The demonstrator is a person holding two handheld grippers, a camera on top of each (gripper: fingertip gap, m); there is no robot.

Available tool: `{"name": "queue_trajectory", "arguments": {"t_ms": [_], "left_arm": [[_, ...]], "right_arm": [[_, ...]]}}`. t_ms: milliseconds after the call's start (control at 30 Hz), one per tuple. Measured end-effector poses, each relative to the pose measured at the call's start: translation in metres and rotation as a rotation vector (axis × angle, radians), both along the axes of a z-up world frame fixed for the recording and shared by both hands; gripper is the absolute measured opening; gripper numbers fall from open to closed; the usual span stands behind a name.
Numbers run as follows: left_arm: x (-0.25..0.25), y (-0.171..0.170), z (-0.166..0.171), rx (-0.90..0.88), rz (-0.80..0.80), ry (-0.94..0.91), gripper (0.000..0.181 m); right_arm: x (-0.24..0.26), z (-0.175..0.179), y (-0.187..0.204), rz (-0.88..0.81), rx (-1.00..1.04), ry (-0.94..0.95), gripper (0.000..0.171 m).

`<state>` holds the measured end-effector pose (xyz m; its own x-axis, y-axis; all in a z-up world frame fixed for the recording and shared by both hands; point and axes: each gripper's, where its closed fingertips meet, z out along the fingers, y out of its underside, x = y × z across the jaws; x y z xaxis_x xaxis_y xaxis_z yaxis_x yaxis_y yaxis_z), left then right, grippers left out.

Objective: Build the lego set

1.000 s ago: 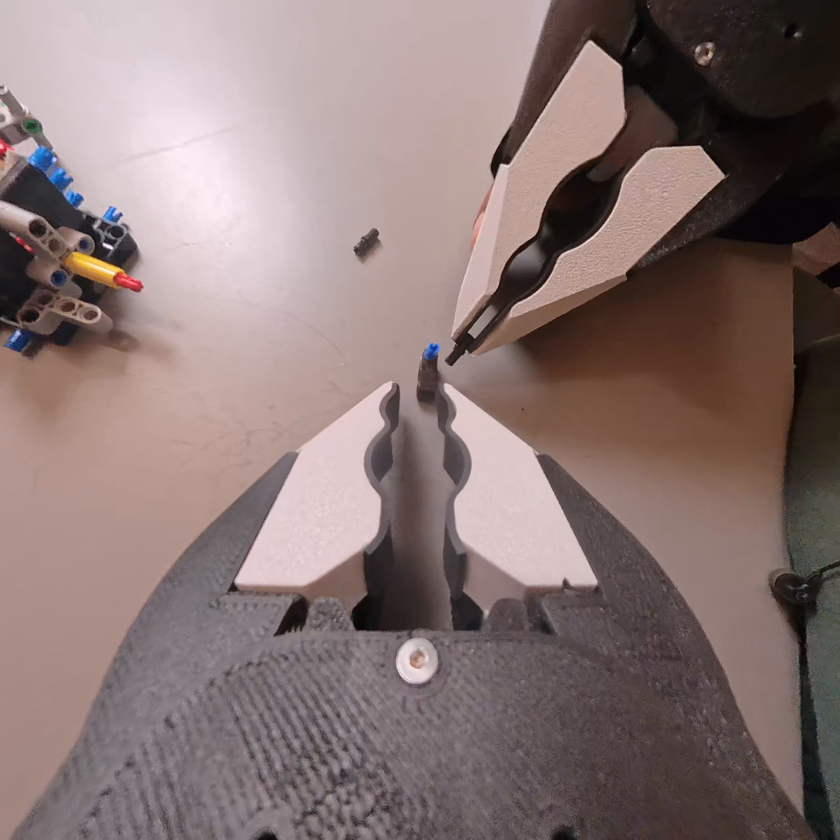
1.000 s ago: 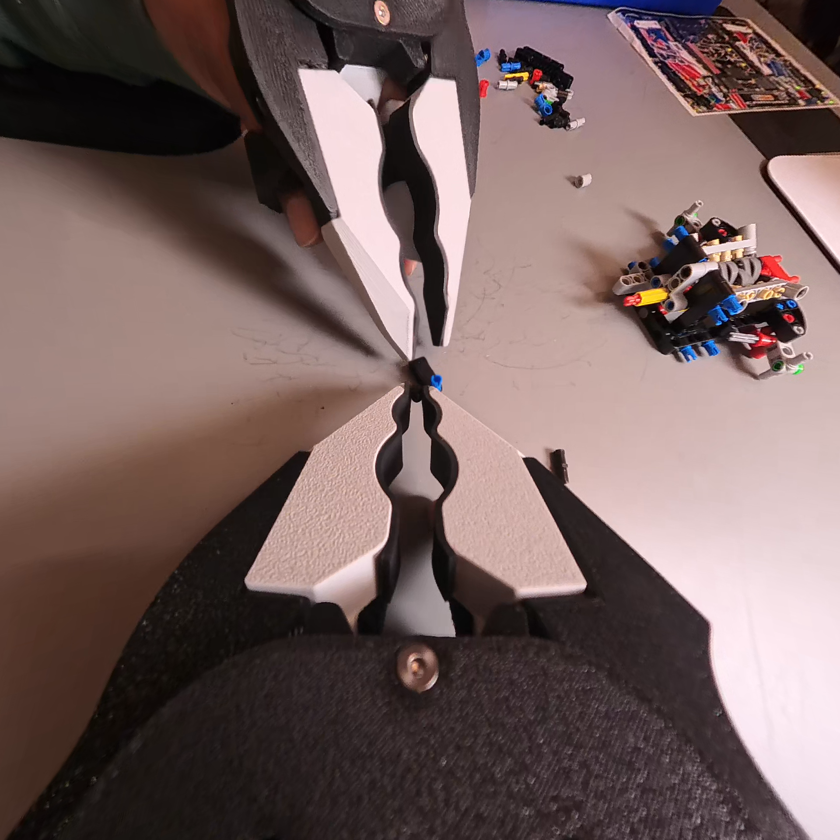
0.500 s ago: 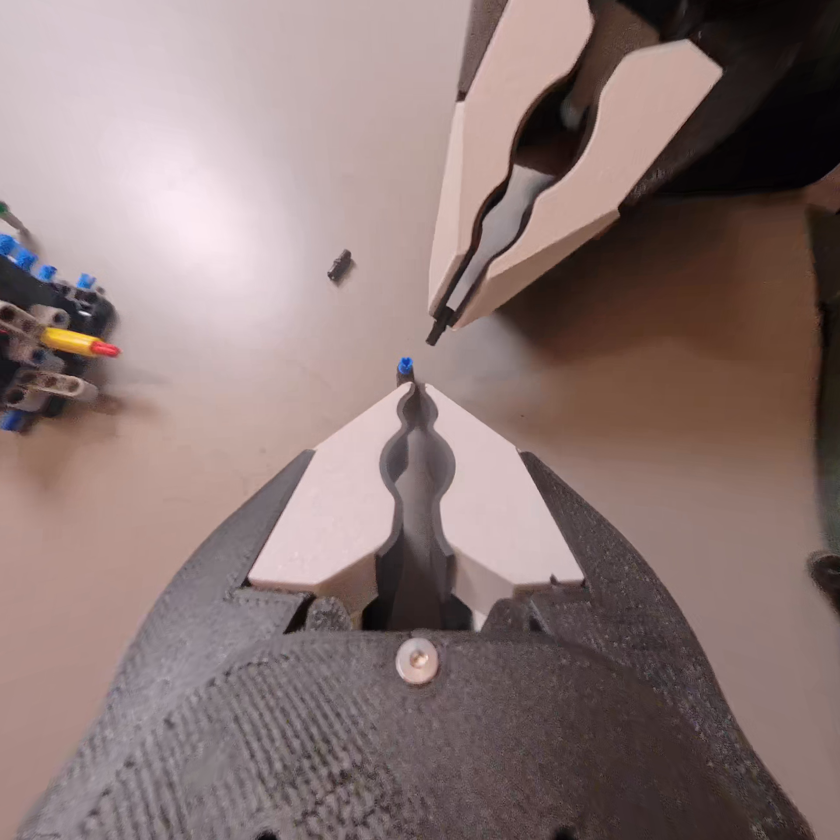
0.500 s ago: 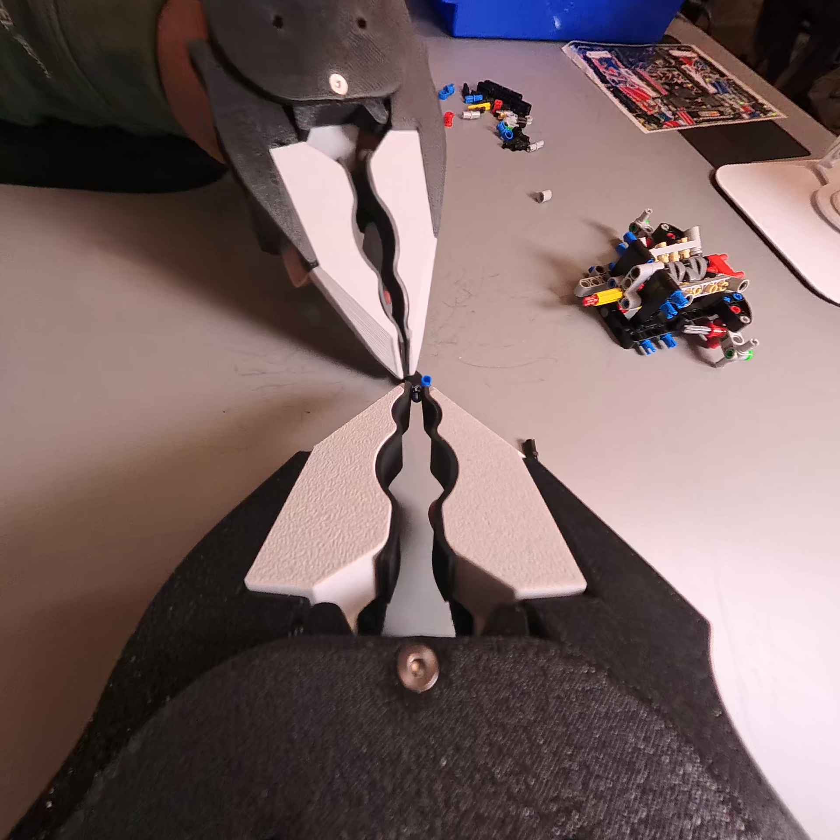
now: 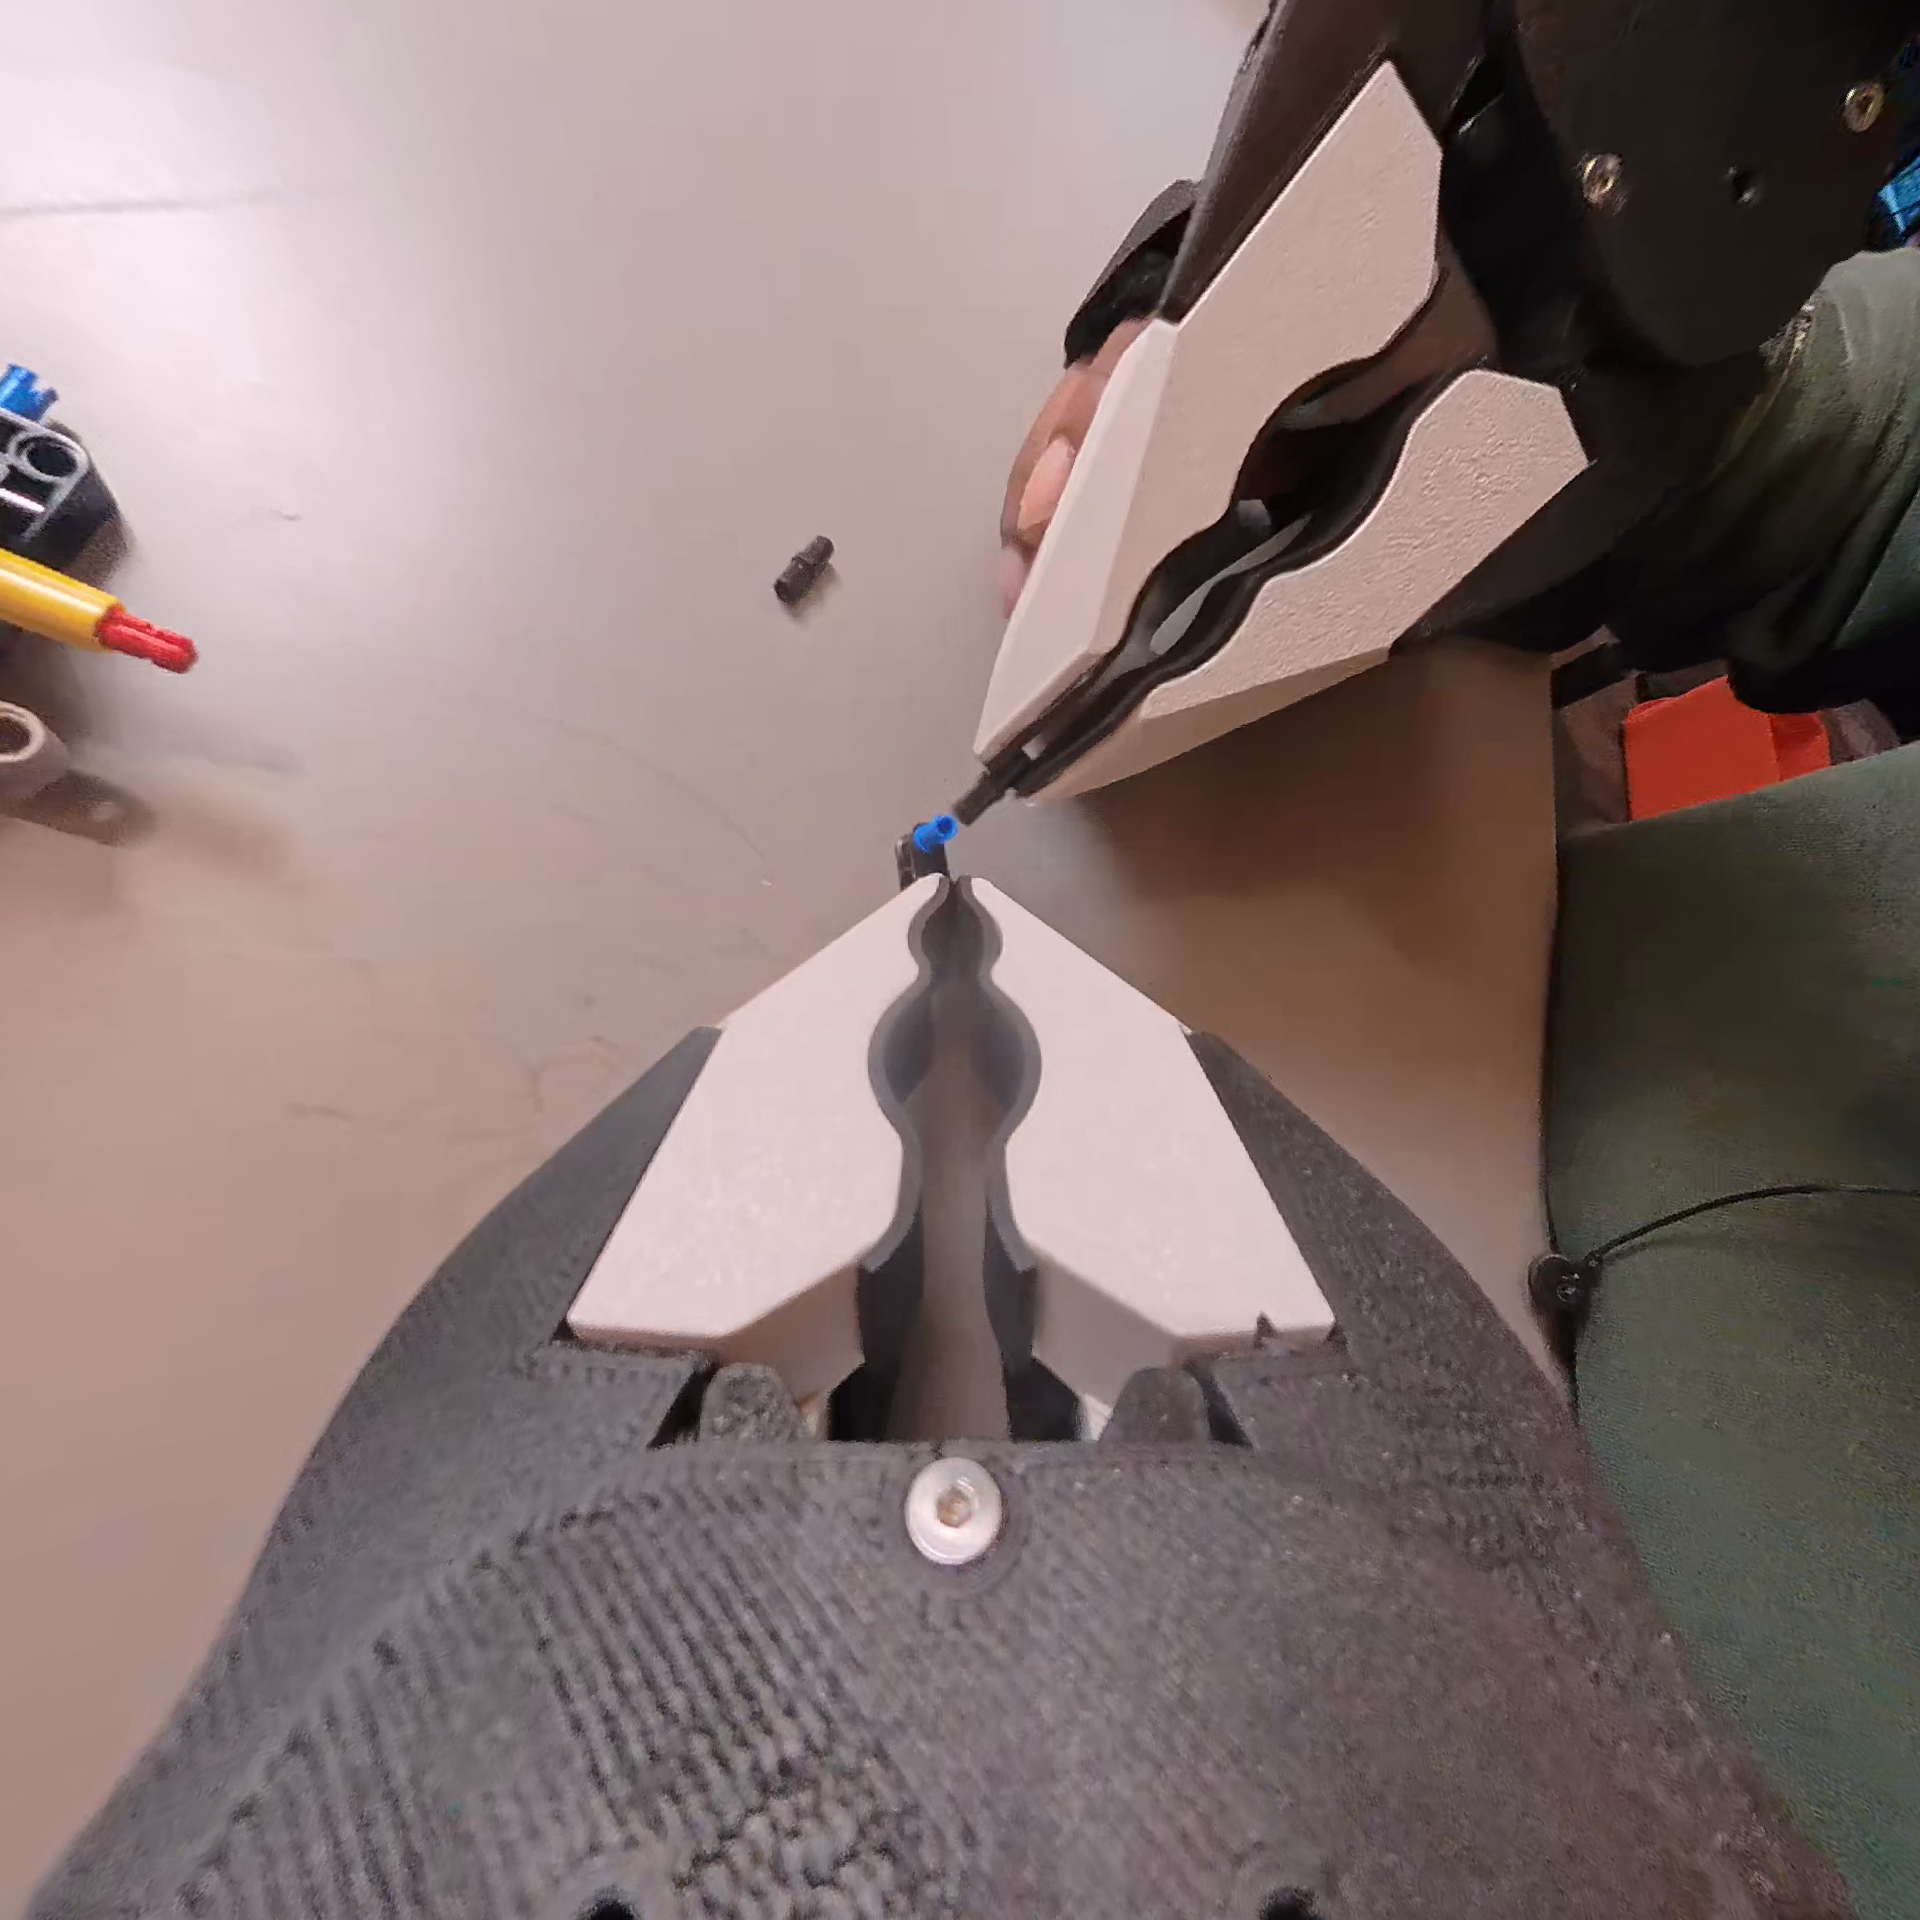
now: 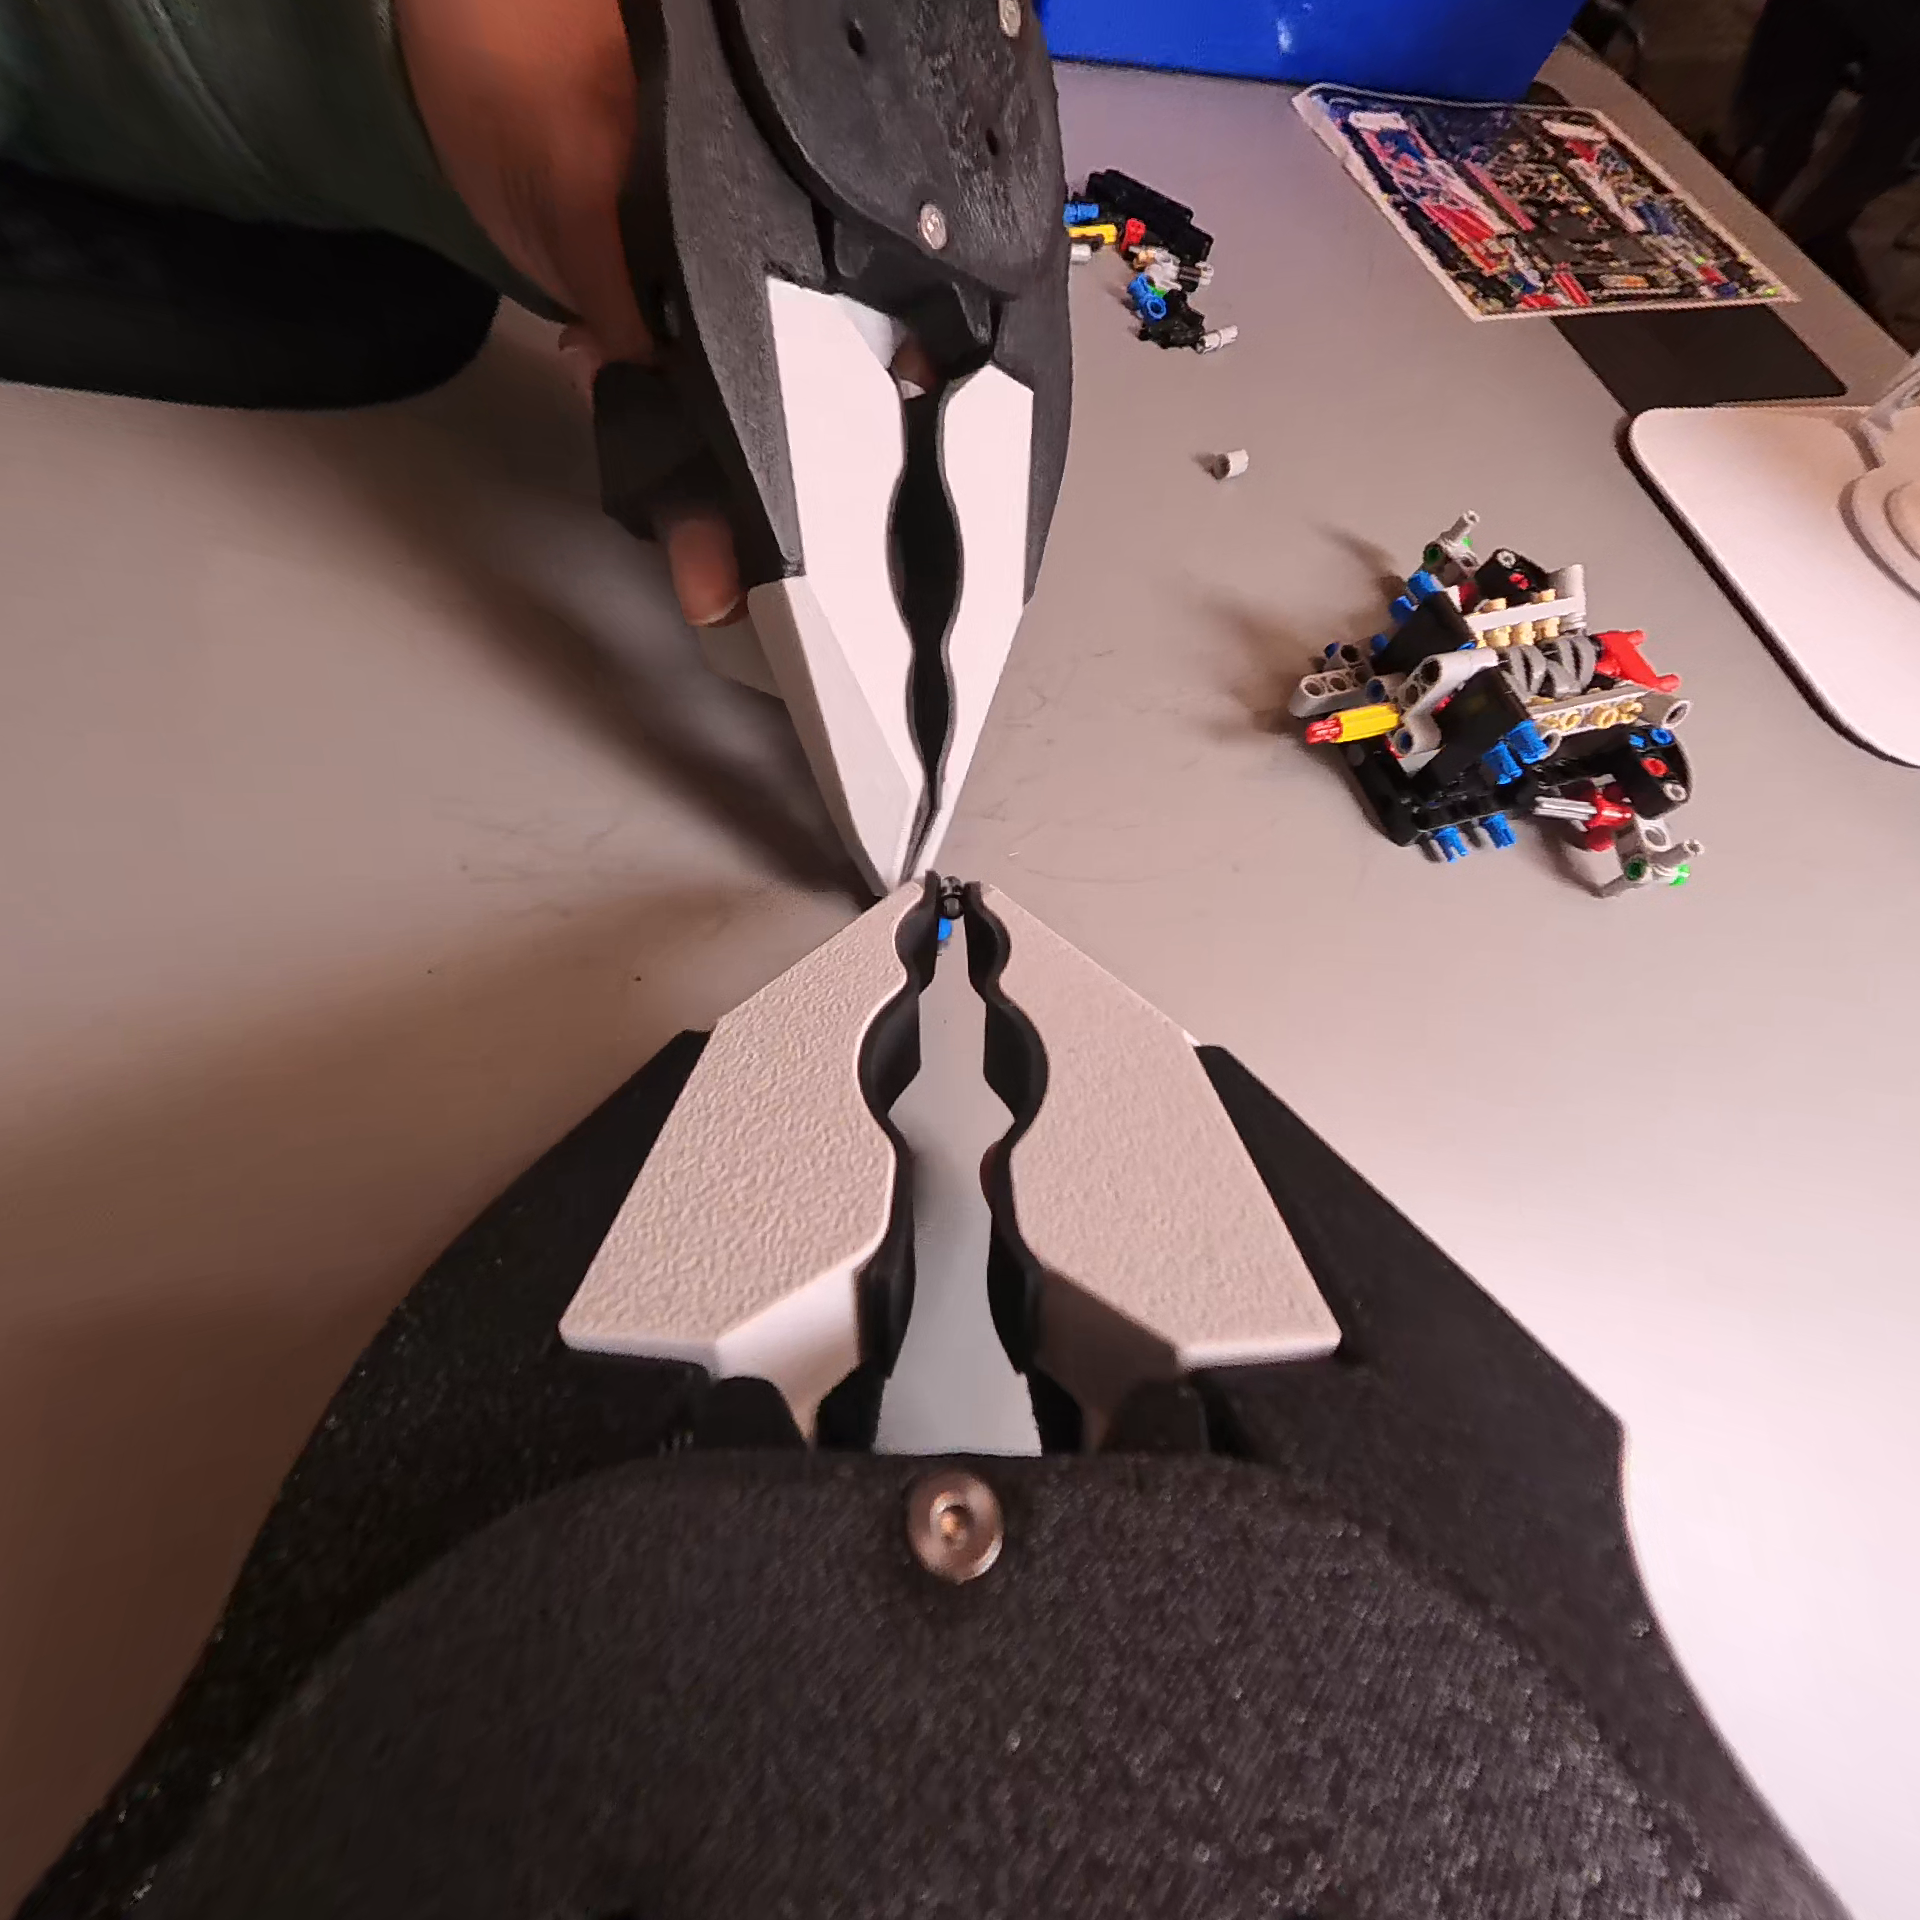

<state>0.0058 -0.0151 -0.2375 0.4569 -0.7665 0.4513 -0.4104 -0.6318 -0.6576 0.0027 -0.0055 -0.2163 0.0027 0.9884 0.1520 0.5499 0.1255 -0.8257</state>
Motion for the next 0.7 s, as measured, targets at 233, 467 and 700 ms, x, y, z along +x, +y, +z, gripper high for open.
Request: {"name": "queue_trajectory", "arguments": {"t_ms": [233, 467, 700], "left_arm": [[0.000, 0.002, 0.000, -0.018, -0.015, 0.000, 0.000], [0.000, 0.003, 0.002, 0.048, -0.040, 0.010, 0.009], [-0.010, 0.000, 0.006, 0.331, -0.108, 0.075, 0.018]], "right_arm": [[0.005, -0.009, -0.004, 0.036, -0.001, -0.049, 0.003], [0.002, -0.014, 0.002, 0.023, 0.004, -0.068, 0.003], [0.008, -0.004, 0.010, -0.025, -0.029, -0.010, 0.003]]}}
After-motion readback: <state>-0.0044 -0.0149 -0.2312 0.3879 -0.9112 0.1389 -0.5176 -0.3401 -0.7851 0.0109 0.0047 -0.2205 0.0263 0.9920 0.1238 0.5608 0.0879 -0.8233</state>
